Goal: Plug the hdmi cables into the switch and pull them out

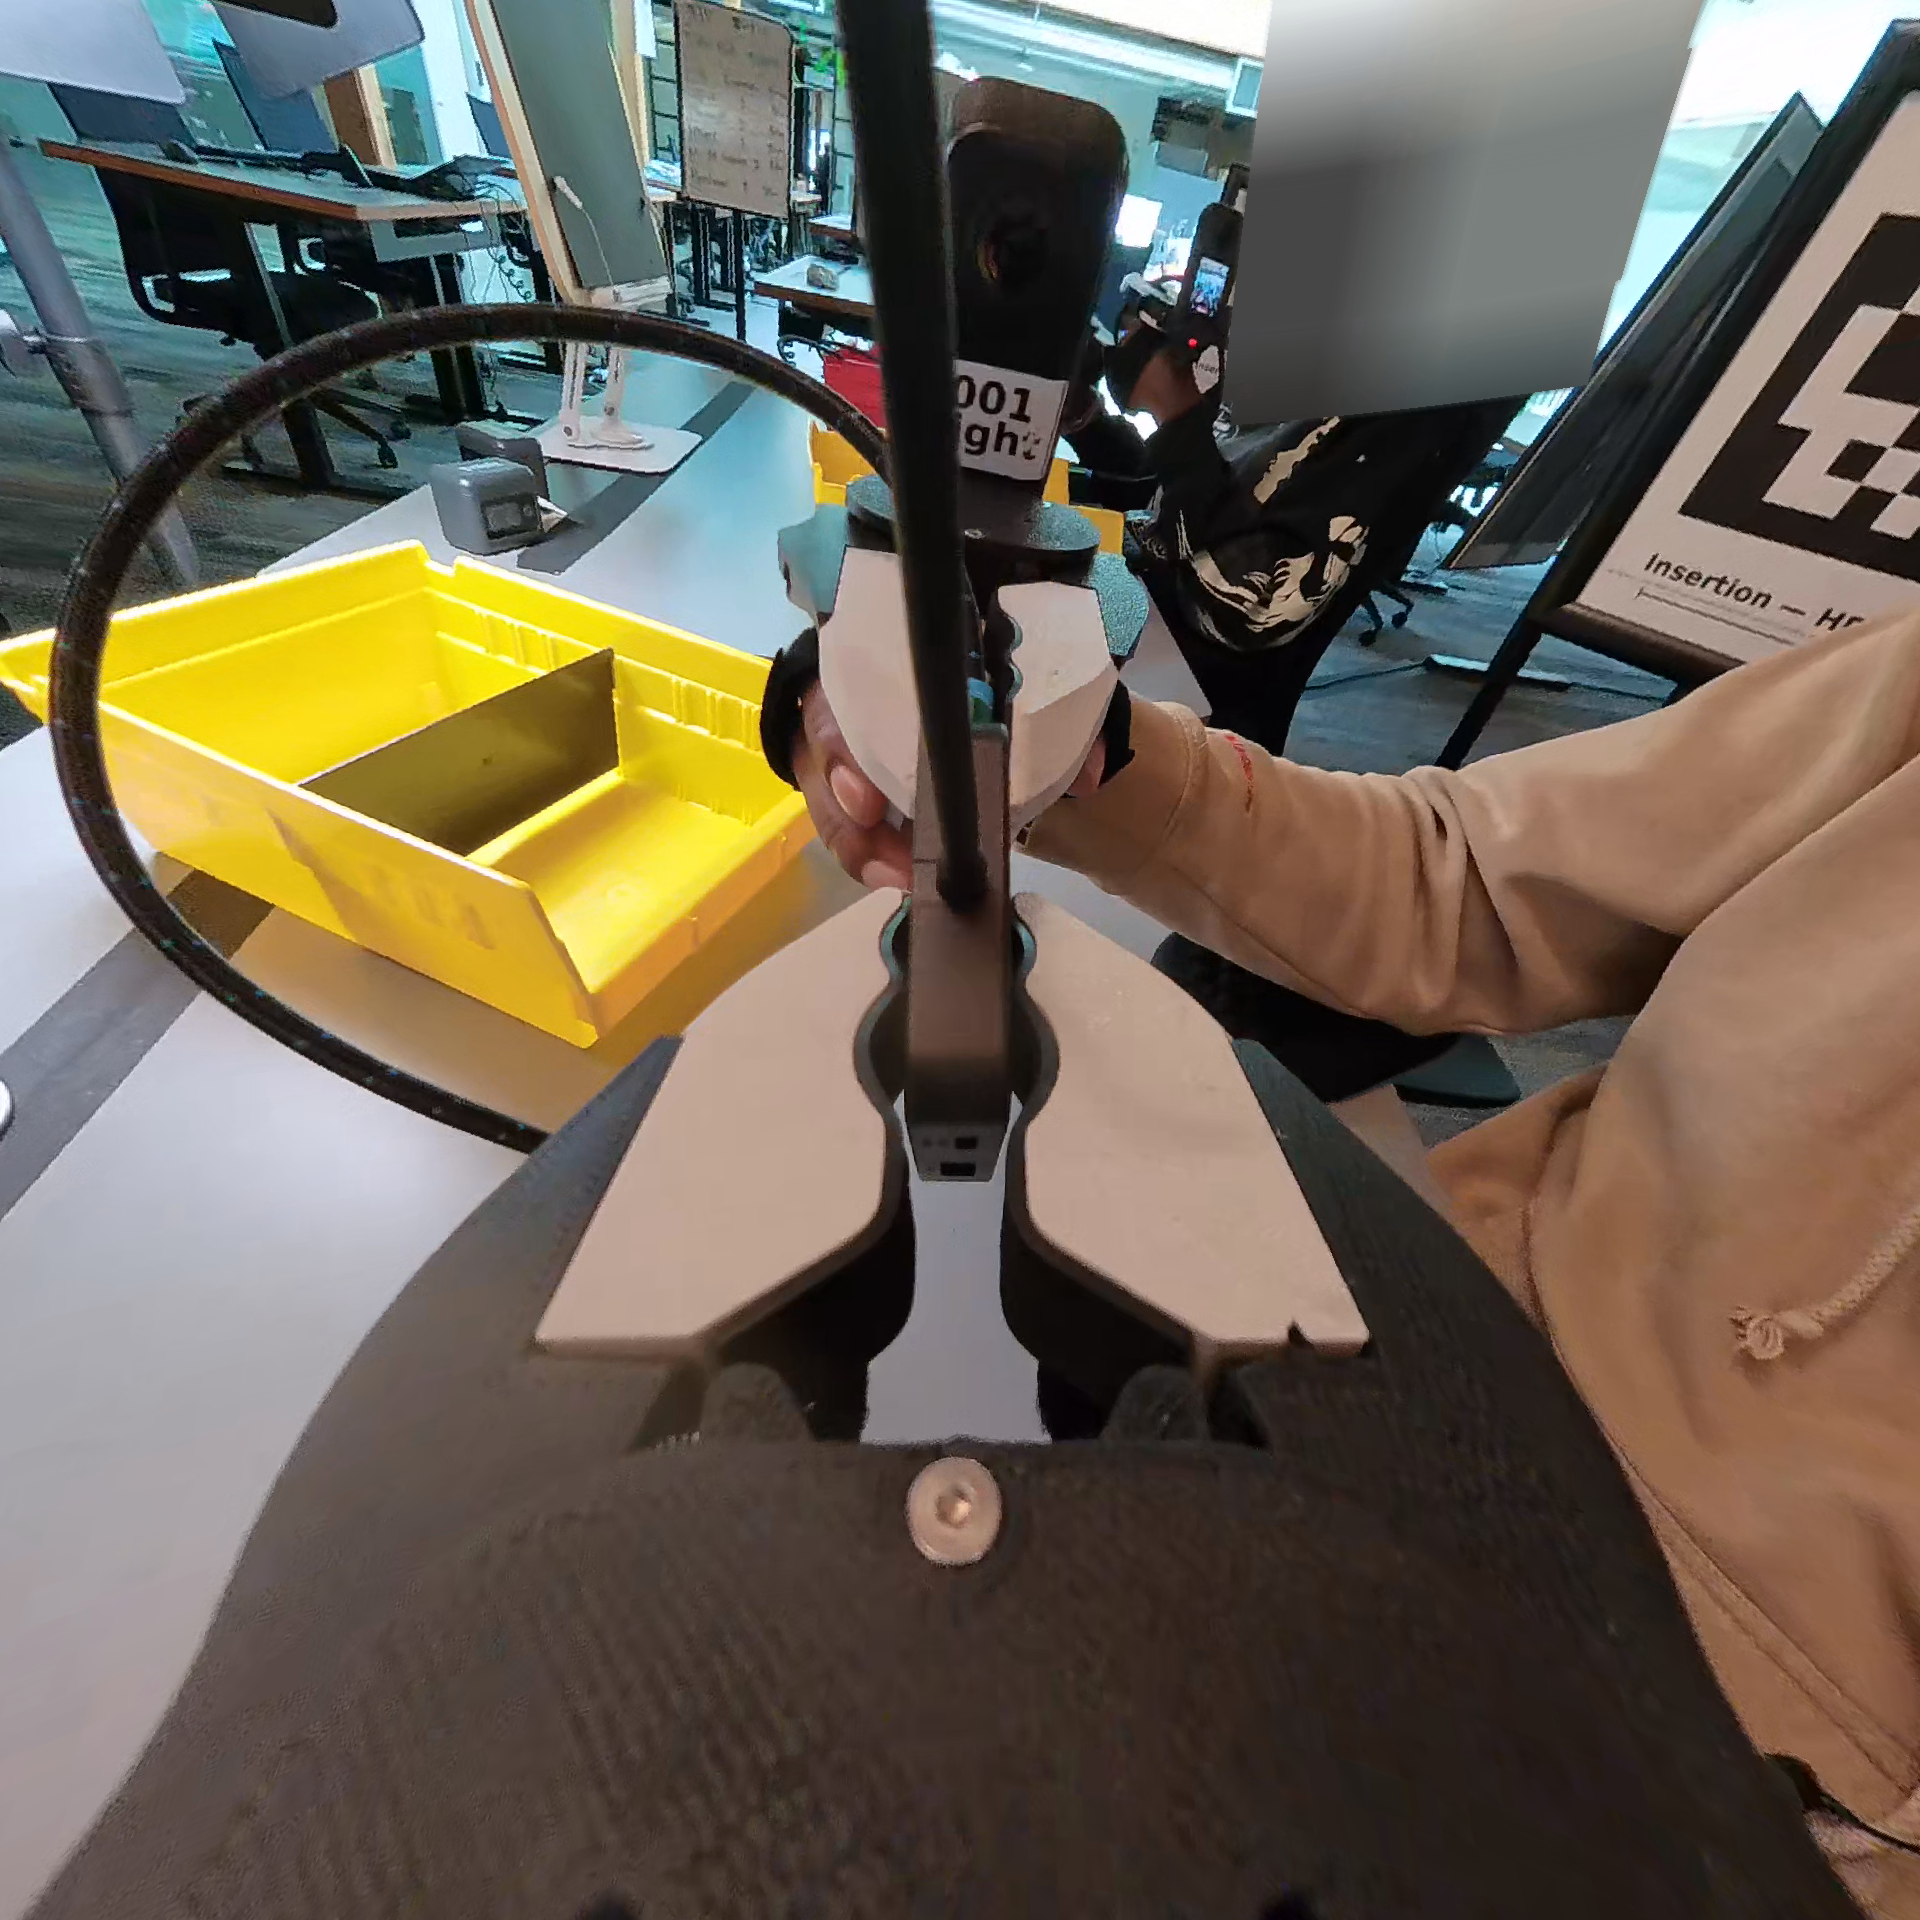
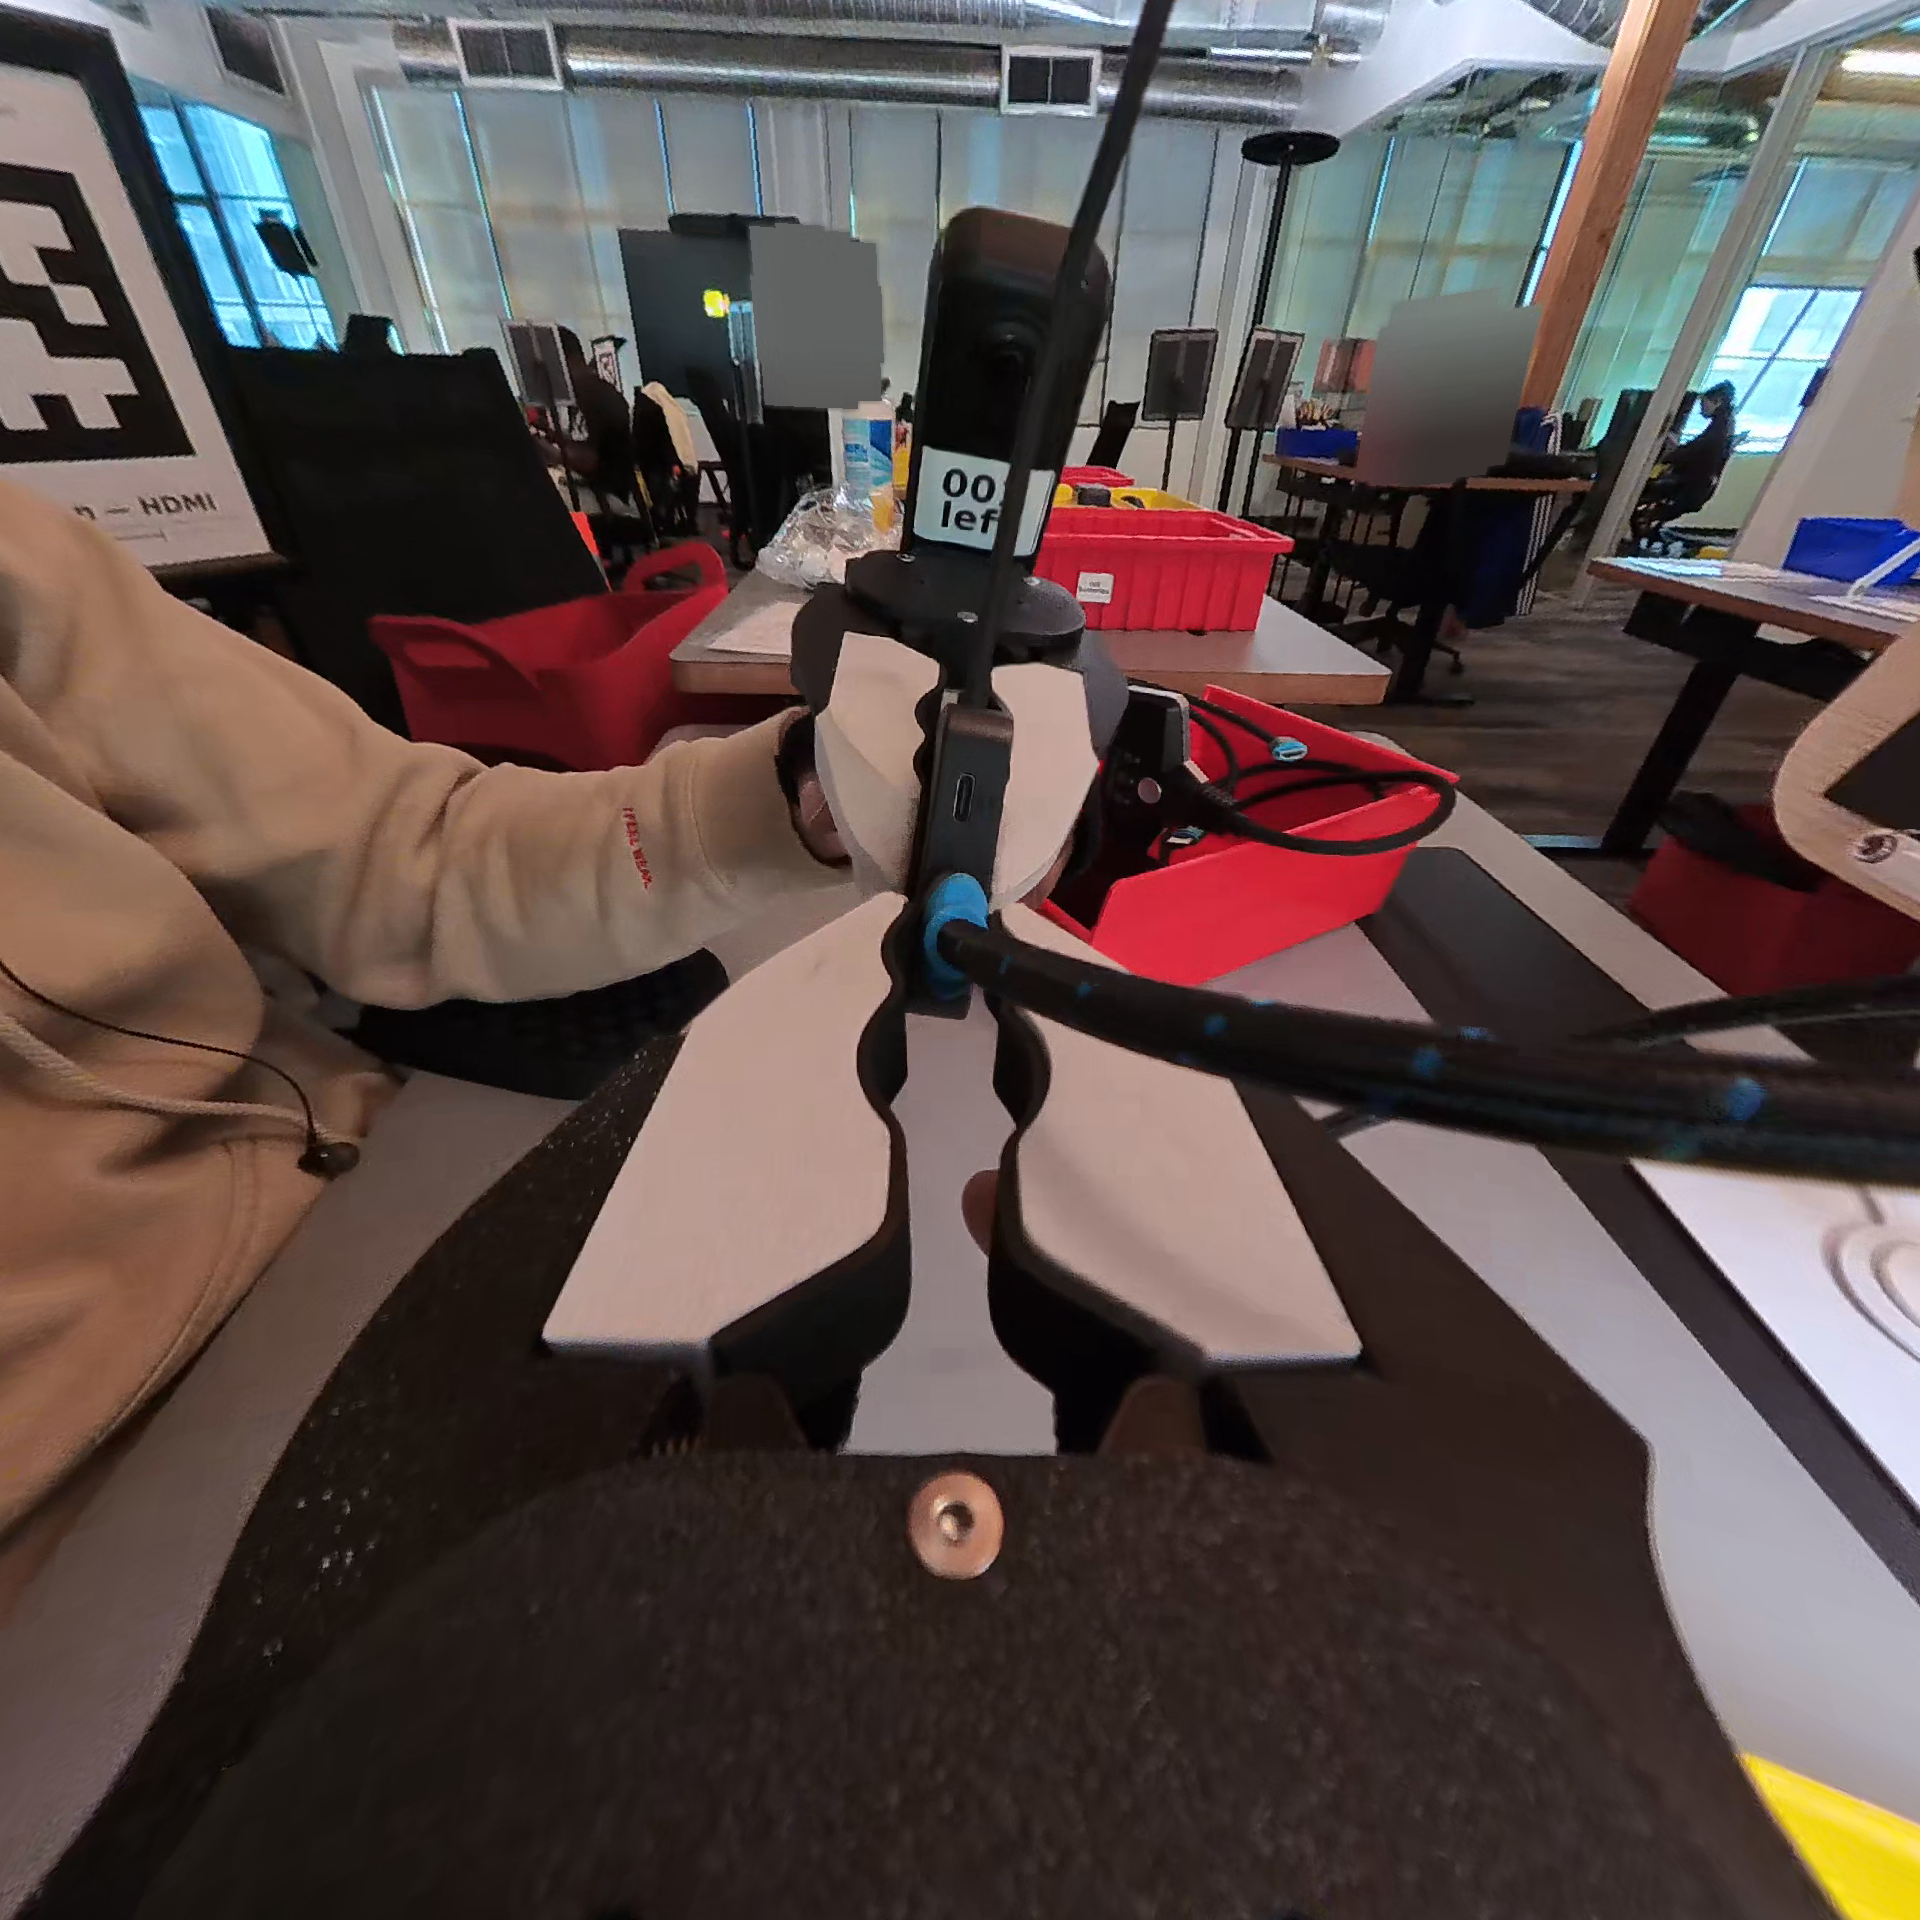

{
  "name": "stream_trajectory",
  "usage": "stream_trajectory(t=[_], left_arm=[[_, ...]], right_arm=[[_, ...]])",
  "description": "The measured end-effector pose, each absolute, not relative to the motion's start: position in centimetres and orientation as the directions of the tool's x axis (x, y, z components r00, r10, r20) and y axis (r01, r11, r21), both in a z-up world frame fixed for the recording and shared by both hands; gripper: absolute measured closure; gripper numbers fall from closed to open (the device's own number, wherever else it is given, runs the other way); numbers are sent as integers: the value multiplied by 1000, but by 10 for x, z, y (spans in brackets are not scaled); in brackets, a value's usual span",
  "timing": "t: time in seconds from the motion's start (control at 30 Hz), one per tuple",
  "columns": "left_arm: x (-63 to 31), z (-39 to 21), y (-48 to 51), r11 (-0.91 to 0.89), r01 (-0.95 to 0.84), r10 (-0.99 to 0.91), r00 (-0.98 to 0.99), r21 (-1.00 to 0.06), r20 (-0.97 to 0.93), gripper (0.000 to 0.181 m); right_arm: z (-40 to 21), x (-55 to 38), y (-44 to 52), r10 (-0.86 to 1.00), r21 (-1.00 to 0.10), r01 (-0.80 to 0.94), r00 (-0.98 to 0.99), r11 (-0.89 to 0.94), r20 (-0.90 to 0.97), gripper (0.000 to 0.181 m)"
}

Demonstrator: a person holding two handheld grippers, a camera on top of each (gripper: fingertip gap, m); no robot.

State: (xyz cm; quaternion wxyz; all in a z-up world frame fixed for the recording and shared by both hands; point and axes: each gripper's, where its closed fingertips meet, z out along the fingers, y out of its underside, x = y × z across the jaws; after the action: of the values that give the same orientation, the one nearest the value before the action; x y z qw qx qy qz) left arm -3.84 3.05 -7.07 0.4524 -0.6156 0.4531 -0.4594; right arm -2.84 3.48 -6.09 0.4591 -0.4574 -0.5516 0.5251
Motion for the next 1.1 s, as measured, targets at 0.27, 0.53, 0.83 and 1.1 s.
stream_trajectory(t=[0.27,0.53,0.83,1.1], left_arm=[[-82,-59,44,-163,-135,-955,271,-977,122,167],[-116,-43,60,-180,-11,-916,368,-984,163,167],[-109,-53,66,-229,-4,-904,371,-973,212,167],[-102,-57,65,-237,-22,-911,354,-971,214,167]], right_arm=[[-22,31,57,987,-975,-216,-158,-49,-15,170],[-59,86,117,955,-980,196,288,14,72,170],[-156,140,189,648,-479,823,548,-306,528,169],[-219,141,205,670,-304,859,511,-411,539,168]])
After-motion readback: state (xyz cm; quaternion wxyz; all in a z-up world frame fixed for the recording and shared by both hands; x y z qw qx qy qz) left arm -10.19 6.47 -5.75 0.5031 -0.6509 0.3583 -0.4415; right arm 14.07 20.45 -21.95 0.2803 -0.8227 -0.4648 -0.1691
